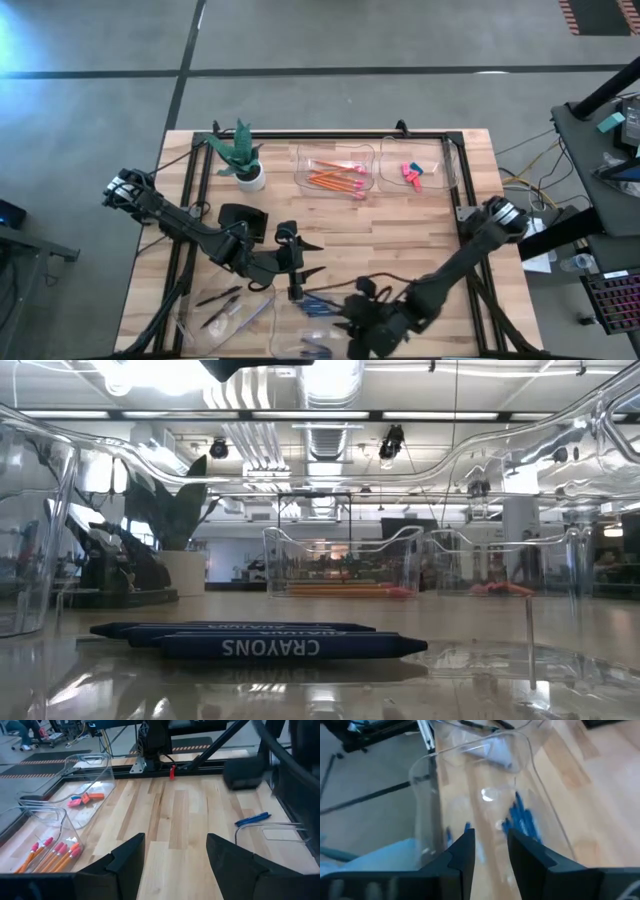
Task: Sort crayons/erasers/pens/pencils in bins
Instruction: Put the blue crayon into the bottom right transparent bin
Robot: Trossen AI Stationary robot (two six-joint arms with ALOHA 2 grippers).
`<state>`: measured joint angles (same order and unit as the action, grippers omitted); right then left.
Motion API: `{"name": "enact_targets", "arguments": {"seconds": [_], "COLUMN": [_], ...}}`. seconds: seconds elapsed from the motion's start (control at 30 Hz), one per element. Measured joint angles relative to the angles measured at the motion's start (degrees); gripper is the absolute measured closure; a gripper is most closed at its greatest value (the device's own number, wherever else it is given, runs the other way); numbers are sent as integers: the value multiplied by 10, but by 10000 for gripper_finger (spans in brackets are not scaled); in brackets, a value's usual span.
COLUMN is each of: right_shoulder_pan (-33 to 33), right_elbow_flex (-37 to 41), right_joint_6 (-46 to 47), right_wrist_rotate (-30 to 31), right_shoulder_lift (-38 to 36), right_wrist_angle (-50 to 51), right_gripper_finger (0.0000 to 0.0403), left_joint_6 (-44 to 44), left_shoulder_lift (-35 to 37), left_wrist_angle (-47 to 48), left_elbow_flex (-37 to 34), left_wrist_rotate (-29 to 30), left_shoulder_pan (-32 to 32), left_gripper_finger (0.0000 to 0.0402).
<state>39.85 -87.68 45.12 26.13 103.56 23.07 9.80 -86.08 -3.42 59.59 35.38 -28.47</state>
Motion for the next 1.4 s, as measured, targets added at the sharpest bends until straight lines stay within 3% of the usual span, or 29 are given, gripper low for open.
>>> {"name": "enact_targets", "arguments": {"seconds": [0.27,0.5,0.73,1.07,1.4], "right_shoulder_pan": [71,131,145,128,122], "right_elbow_flex": [0,0,1,5,6], "right_joint_6": [143,360,553,585,584], "right_wrist_rotate": [4,2,-96,-188,-191], "right_shoulder_lift": [-42,-9,38,87,92], "right_wrist_angle": [98,186,276,330,364], "right_gripper_finger": [310,317,312,314,321], "left_joint_6": [-2,2,4,4,4], "left_shoulder_lift": [0,0,0,0,0], "left_wrist_angle": [1,1,-2,-4,-4], "left_elbow_flex": [0,0,0,0,0], "left_wrist_rotate": [0,0,0,0,0], "left_shoulder_pan": [0,0,0,0,0], "left_gripper_finger": [204,204,204,204,204]}}
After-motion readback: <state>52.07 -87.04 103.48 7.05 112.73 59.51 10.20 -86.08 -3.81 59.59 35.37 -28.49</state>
